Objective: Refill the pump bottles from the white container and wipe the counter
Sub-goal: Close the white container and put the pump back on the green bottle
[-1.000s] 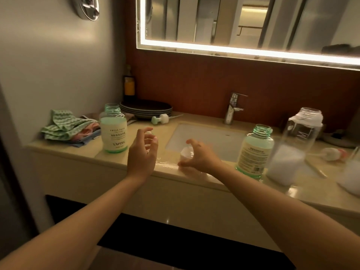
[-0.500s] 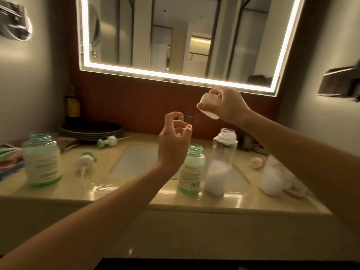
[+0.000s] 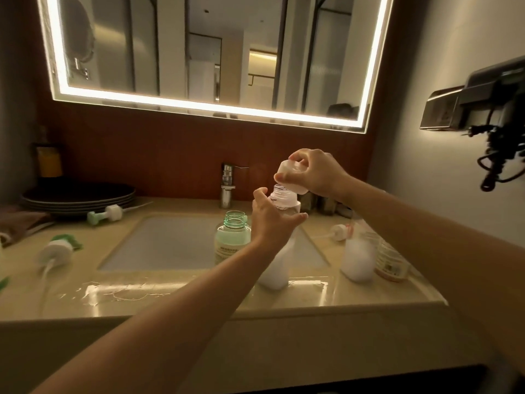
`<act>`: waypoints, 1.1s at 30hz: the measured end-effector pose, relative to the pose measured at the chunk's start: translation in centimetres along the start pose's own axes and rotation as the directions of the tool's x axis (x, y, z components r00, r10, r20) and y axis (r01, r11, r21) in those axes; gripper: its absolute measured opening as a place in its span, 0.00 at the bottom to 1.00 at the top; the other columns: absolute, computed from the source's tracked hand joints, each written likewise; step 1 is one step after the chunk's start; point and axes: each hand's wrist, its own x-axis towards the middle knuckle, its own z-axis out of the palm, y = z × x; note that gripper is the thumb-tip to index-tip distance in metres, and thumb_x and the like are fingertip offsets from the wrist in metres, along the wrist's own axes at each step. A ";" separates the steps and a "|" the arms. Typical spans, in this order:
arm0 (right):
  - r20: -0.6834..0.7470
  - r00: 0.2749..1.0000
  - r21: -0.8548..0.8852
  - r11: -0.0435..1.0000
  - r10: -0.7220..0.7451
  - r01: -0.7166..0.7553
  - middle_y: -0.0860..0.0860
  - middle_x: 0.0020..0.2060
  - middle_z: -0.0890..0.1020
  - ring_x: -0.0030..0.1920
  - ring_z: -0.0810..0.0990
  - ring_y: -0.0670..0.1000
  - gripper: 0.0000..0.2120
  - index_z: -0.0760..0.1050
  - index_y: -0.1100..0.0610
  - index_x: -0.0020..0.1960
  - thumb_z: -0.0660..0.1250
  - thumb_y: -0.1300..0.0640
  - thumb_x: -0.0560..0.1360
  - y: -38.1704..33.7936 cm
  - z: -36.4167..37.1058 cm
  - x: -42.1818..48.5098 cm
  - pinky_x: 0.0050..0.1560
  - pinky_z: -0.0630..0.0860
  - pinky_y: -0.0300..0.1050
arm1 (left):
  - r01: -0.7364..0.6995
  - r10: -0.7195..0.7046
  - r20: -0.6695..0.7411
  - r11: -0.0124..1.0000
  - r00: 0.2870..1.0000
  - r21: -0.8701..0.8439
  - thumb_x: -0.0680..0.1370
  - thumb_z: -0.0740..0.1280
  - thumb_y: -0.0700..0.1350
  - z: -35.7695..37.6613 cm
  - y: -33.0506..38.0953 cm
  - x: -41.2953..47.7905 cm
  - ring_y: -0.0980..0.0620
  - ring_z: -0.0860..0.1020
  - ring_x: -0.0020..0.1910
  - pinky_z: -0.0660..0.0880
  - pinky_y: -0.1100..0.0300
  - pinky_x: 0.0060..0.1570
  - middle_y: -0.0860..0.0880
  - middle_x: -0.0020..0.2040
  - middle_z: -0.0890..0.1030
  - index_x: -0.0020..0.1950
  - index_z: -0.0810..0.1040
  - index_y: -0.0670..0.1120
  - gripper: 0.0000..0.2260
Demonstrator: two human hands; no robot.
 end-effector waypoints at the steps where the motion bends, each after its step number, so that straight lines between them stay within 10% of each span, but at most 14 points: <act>1: 0.024 0.999 -0.011 1.000 -0.026 0.026 0.54 0.57 0.78 0.52 0.76 0.51 0.30 0.71 0.59 0.64 0.70 0.43 0.69 -0.1 0.1 0.1 0.49 0.73 0.41 | -0.002 0.002 -0.014 1.000 1.000 0.018 0.65 0.77 0.46 0.4 -0.2 0.1 0.47 0.72 0.60 0.69 0.59 0.56 0.42 0.64 0.70 0.70 0.58 0.43 0.40; 13: 0.157 0.981 -0.039 0.991 -0.118 0.126 0.51 0.55 0.78 0.49 0.74 0.46 0.26 0.73 0.58 0.62 0.71 0.45 0.69 1.2 0.3 1.1 0.38 0.68 0.28 | -0.040 0.059 -0.175 0.993 0.983 0.107 0.65 0.76 0.51 3.1 -2.8 0.7 0.54 0.72 0.46 0.69 0.62 0.44 0.49 0.51 0.74 0.59 0.65 0.45 0.29; 33: 0.154 0.987 -0.138 0.989 -0.036 0.058 0.50 0.48 0.76 0.48 0.75 0.49 0.27 0.72 0.57 0.60 0.67 0.40 0.70 1.5 1.0 1.0 0.43 0.73 0.38 | -0.083 0.109 -0.189 0.987 0.976 0.140 0.65 0.75 0.57 4.2 -4.4 0.0 0.53 0.76 0.45 0.72 0.62 0.41 0.48 0.53 0.78 0.58 0.66 0.46 0.30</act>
